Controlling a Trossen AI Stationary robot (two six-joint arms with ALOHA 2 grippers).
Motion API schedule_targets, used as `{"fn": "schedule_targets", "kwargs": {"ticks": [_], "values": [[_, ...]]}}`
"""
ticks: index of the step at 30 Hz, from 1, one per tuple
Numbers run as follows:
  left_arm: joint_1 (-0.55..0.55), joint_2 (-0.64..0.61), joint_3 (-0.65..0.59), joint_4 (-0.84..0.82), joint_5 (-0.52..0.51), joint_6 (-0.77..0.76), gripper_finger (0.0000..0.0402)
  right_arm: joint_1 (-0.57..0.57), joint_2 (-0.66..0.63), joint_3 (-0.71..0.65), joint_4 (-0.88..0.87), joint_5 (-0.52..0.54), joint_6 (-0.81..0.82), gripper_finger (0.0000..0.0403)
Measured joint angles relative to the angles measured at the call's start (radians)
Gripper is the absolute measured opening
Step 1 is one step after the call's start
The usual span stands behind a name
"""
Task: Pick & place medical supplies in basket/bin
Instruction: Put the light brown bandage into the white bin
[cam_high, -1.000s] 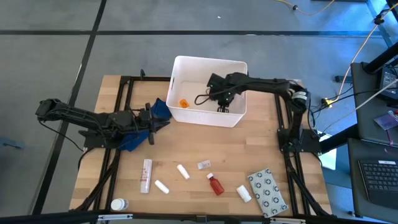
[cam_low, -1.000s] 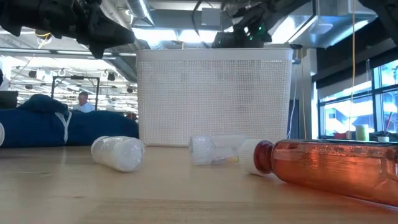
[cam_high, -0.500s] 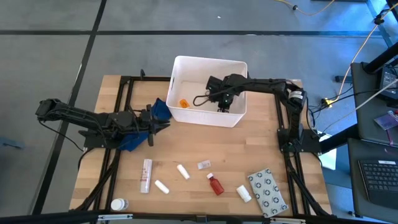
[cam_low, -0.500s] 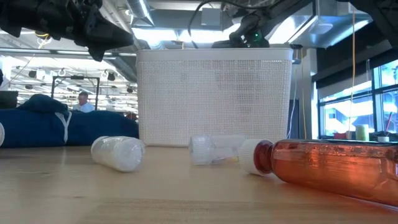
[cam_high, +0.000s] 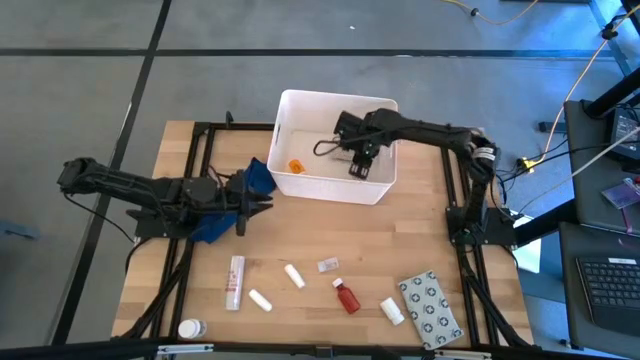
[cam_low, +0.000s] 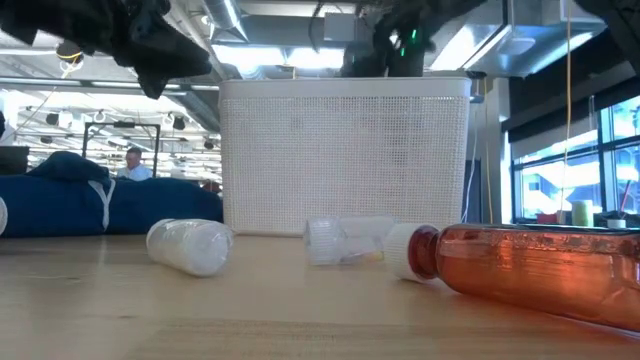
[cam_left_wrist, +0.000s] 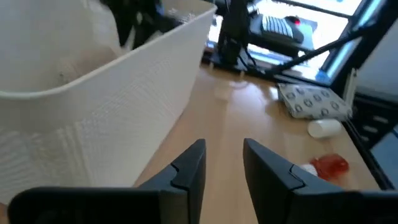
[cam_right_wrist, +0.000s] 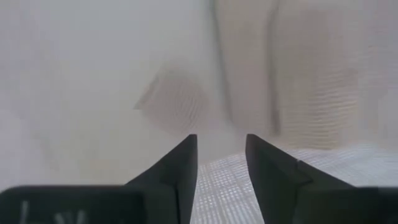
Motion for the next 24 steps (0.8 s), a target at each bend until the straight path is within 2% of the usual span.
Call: {"fn": "schedule_targets", "kwargs": {"ticks": [4,8,12,15,17,20,24], "values": [[-0.031,0.042,0.093,-0.087,0.016,0.001,0.0124,0.035,-0.117,0.047,0.041,0.0,0.027,0.0139],[-0.078,0.117,0.16,-0.099,0.072,0.042,0.0142,0.108,-0.27,0.009,0.123,-0.001,0.061,0.0139],[-0.146,0.226,0.23,-0.116,0.099,0.046,0.0146,0.22,-0.421,-0.114,0.201,-0.001,0.106,0.0139],[-0.194,0.325,0.315,-0.228,0.078,-0.006,0.0146,0.309,-0.534,-0.255,0.31,-0.001,0.156,0.0139],[-0.22,0.395,0.386,-0.371,0.029,-0.089,0.0146,0.363,-0.6,-0.354,0.402,-0.001,0.181,0.0139],[-0.243,0.503,0.513,-0.64,-0.03,-0.3,0.0146,0.417,-0.677,-0.473,0.517,-0.002,0.196,0.0139],[-0.263,0.636,0.664,-0.99,-0.027,-0.639,0.0146,0.443,-0.746,-0.544,0.558,-0.001,0.212,0.0139]]}}
